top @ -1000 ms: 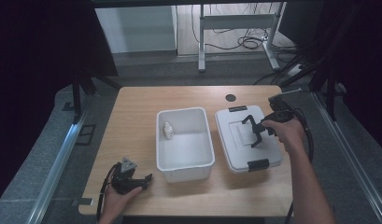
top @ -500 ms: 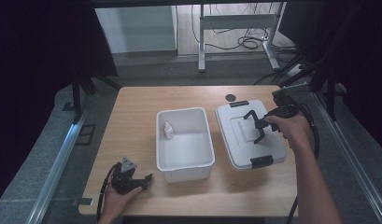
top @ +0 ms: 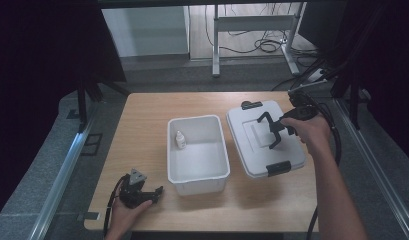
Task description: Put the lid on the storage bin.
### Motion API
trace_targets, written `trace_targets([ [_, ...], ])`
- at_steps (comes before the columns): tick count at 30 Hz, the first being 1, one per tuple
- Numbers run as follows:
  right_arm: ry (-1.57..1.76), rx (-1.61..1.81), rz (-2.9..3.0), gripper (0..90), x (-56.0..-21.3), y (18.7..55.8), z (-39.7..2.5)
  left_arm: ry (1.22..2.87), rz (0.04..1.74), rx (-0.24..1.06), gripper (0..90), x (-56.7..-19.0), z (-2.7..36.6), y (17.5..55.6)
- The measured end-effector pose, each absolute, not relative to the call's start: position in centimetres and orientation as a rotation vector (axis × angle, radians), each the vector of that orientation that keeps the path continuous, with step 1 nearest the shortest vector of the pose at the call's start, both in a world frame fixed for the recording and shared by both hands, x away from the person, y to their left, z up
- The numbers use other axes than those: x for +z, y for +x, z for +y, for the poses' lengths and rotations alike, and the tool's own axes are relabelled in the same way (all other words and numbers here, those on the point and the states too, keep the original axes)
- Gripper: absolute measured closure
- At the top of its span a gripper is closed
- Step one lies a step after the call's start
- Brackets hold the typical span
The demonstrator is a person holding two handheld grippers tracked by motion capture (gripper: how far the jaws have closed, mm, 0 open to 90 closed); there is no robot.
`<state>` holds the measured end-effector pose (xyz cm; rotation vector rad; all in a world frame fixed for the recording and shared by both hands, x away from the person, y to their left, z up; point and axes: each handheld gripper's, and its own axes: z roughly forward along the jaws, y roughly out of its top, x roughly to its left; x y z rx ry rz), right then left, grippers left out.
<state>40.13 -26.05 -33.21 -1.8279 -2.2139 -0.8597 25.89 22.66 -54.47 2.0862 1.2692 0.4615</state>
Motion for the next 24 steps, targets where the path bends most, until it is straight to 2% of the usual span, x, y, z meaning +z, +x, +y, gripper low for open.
trace_targets([
  [24, -1.799, -0.868, -2.24, 84.6, -31.6, 40.3, -24.3, 2.087, 1.269, 0.462, 12.6, -54.5, 22.7, 25.9],
])
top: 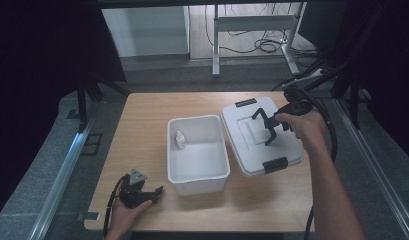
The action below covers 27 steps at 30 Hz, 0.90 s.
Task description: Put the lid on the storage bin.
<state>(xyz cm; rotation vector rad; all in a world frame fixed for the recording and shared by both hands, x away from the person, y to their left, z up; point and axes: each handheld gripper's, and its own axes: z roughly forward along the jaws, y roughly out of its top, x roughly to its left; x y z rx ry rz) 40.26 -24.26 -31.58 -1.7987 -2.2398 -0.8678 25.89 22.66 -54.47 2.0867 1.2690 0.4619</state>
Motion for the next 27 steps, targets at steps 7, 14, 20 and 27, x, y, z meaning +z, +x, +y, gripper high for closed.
trace_targets([
  [7, -1.788, -0.863, -2.253, 84.6, -30.8, 40.4, -23.2, 2.09, 1.267, 0.461, 12.6, -54.5, 22.7, 25.9],
  [14, -1.763, -0.85, -2.275, 84.6, -30.1, 40.6, -21.7, 2.088, 1.27, 0.461, 12.6, -54.5, 22.7, 25.9],
  [20, -1.736, -0.861, -2.281, 84.6, -29.9, 40.7, -20.6, 2.088, 1.27, 0.461, 12.6, -54.5, 22.7, 25.9],
  [27, -1.713, -0.868, -2.275, 84.6, -30.0, 40.8, -19.7, 2.088, 1.27, 0.461, 12.6, -54.5, 22.7, 25.9],
])
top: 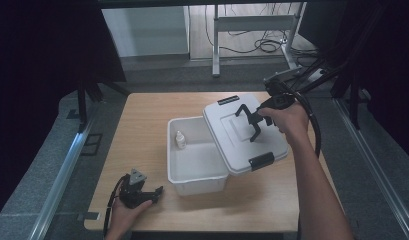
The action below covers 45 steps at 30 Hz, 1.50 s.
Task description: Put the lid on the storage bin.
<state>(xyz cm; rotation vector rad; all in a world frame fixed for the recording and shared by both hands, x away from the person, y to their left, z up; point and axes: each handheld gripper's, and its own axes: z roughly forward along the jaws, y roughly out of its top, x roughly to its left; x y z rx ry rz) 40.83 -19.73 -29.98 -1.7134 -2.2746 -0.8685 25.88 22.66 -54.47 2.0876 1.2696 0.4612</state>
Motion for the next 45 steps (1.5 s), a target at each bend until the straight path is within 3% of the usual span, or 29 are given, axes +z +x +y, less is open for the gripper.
trace_targets([
  [45, -1.666, -0.879, -2.231, 84.8, -31.0, 39.8, -11.7, 2.088, 1.263, 0.461, 12.4, -54.5, 22.7, 25.9],
])
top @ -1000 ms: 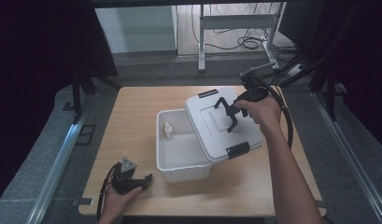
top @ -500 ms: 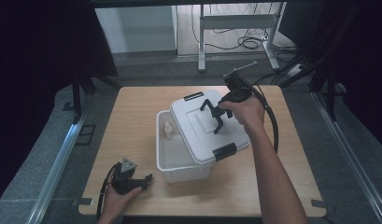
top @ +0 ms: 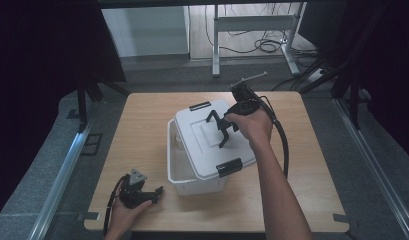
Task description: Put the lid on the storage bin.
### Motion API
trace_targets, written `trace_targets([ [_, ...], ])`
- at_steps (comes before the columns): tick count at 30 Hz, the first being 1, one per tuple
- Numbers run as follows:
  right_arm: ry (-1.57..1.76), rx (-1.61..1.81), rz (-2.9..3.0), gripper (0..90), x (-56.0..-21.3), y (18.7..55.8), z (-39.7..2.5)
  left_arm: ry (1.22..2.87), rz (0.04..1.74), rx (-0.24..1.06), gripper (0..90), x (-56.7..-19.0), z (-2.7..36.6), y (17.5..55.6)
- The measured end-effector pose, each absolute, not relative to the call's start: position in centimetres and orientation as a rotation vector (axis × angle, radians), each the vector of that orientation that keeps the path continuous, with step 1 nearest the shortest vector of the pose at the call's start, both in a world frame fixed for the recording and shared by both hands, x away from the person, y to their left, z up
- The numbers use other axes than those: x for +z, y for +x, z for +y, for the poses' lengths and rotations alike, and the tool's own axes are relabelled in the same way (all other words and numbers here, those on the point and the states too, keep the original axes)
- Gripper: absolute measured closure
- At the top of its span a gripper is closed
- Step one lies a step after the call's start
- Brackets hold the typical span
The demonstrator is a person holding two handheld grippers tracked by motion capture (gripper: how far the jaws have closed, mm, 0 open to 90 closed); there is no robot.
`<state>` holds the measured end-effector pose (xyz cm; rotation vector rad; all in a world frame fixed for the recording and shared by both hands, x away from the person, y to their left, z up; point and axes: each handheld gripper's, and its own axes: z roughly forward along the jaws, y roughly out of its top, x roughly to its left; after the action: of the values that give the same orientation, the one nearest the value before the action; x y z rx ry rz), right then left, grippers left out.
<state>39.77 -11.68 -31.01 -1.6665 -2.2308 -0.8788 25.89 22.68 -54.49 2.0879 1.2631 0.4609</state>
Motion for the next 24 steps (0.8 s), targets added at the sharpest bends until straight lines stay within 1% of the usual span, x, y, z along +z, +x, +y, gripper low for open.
trace_targets([
  [24, -1.775, -0.936, -2.079, 84.6, -32.0, 39.0, -8.5, 2.096, 1.248, 0.454, 12.5, -54.5, 22.7, 25.8],
])
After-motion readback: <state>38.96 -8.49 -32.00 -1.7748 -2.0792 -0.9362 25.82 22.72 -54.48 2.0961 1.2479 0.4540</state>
